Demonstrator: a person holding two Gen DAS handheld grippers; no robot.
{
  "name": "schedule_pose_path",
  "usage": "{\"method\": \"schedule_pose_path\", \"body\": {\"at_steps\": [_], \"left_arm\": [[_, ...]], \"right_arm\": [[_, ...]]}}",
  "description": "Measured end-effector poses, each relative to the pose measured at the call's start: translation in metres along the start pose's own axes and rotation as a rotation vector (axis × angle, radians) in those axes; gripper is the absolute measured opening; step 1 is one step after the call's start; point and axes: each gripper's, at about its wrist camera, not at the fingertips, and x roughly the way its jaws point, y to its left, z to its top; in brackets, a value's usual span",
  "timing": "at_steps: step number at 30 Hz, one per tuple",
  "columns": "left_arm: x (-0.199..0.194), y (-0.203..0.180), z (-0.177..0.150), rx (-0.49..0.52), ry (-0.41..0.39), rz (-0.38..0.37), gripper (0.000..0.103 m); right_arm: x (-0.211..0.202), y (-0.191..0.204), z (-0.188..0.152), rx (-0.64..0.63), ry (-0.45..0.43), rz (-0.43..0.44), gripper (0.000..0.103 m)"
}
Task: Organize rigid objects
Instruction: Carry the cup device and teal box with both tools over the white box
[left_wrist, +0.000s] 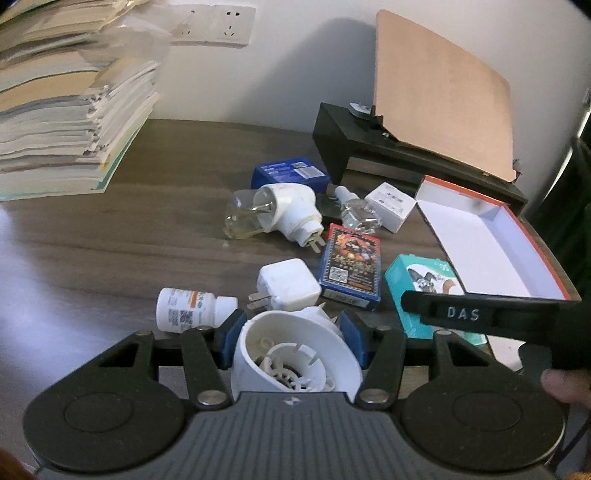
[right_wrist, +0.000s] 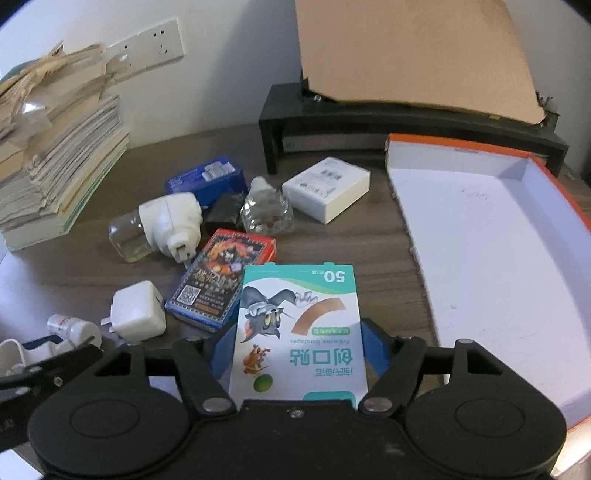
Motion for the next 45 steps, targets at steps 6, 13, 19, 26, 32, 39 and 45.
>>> {"method": "schedule_pose_path", "body": {"at_steps": [6,13,19,26,32,39,45], "left_arm": [[-0.002,-0.017,0.006,0.005,-0.004,-0.035,0.056],[-0.002,-0.052,0.019,0.024,-0.023,-0.082,0.056],[0.005,-0.088,0.029,0.035,-0.033,-0.116,0.056],[0.014,-0.13,0.041,0.044,-0.046,-0.14,0.056],[0.029,-0.163,0.049,0.047,-0.04,-0.15,0.056],[0.047,-0.191,0.057,0.047,-0.034,-0.145,0.056],[0.06,-0.208,0.063,0.036,-0.029,-0.122,0.056]], "right_arm": [[-0.026,-0.018,0.011,0.02,-0.032,-0.014,0.084],[-0.057,-0.049,0.028,0.038,-0.075,-0.054,0.084],[-0.072,-0.085,0.039,0.057,-0.083,-0.079,0.084],[-0.082,-0.126,0.054,0.059,-0.09,-0.104,0.084],[-0.081,-0.161,0.067,0.061,-0.09,-0.104,0.084],[-0.071,-0.193,0.08,0.053,-0.079,-0.094,0.084],[-0.057,-0.212,0.089,0.039,-0.061,-0.073,0.084]]}}
